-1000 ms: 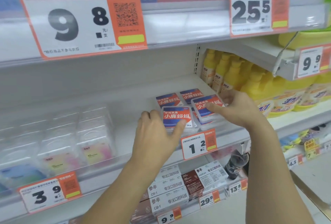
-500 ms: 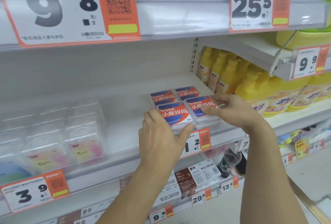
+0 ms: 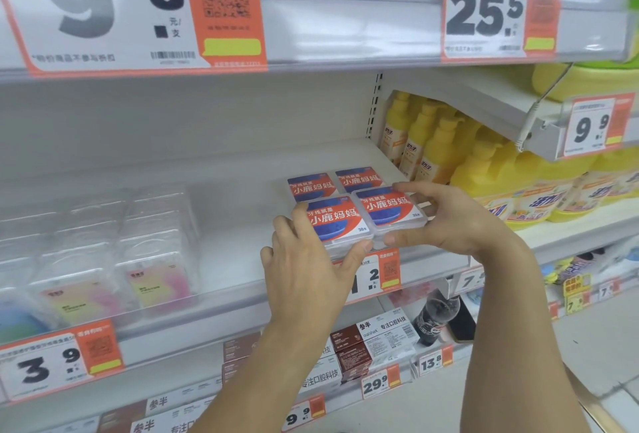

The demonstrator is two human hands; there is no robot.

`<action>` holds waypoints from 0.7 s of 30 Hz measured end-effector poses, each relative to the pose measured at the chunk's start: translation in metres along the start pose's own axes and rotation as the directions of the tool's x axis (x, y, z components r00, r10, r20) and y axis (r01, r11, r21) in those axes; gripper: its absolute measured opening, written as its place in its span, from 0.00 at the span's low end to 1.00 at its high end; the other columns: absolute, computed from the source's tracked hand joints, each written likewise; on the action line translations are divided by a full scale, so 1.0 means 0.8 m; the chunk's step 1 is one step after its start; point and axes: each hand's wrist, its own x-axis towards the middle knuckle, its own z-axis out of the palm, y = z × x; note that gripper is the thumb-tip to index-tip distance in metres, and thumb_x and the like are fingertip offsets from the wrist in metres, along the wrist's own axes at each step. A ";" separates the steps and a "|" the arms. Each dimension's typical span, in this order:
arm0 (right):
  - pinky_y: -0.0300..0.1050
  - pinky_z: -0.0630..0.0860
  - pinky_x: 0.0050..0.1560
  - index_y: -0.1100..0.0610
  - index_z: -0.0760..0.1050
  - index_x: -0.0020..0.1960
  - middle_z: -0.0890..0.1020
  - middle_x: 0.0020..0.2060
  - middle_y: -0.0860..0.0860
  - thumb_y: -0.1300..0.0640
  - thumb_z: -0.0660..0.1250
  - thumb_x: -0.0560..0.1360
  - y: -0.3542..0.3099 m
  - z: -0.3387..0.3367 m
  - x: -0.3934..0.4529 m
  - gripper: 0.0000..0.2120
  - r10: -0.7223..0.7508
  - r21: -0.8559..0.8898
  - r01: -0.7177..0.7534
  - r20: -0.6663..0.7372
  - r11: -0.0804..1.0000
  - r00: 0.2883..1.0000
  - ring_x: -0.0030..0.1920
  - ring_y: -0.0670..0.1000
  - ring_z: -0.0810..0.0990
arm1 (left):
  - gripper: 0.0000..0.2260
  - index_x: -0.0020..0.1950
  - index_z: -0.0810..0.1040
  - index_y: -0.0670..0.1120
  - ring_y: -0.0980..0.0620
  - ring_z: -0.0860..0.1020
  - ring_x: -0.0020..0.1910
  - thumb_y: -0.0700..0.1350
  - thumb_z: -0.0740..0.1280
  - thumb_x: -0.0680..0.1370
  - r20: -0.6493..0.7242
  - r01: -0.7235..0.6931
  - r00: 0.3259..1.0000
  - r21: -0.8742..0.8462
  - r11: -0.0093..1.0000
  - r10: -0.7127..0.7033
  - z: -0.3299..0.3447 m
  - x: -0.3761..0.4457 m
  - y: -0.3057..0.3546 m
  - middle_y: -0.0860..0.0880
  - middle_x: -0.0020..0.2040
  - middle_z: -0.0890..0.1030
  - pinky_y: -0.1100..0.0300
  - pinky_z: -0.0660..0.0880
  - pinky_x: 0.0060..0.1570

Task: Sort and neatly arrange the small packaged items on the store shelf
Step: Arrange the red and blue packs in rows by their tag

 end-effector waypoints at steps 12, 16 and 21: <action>0.48 0.78 0.56 0.41 0.69 0.71 0.76 0.63 0.49 0.36 0.76 0.60 -0.014 -0.003 0.012 0.41 -0.026 0.045 0.030 -0.078 0.999 0.997 0.58 0.50 0.78 | 0.32 0.72 0.59 0.50 0.54 0.72 0.58 0.63 0.64 0.74 0.080 0.074 0.996 -0.344 0.936 -0.050 -0.036 0.028 -0.014 0.53 0.60 0.66 0.63 0.69 0.49; 0.48 0.83 0.49 0.45 0.72 0.69 0.79 0.63 0.51 0.37 0.71 0.71 -0.026 0.008 0.069 0.29 0.039 0.042 -0.038 -0.014 0.998 0.999 0.50 0.51 0.85 | 0.28 0.73 0.63 0.48 0.47 0.76 0.60 0.56 0.66 0.77 0.295 0.375 0.917 -0.416 0.829 -0.266 -0.025 0.089 -0.023 0.46 0.68 0.72 0.60 0.73 0.48; 0.50 0.84 0.51 0.46 0.78 0.63 0.86 0.50 0.48 0.39 0.70 0.73 -0.025 0.006 0.089 0.21 0.105 -0.062 -0.100 0.080 0.993 0.991 0.44 0.48 0.87 | 0.19 0.64 0.72 0.49 0.54 0.77 0.46 0.55 0.68 0.76 0.370 0.357 0.904 -0.379 0.854 -0.214 -0.016 0.102 -0.023 0.49 0.62 0.80 0.68 0.69 0.32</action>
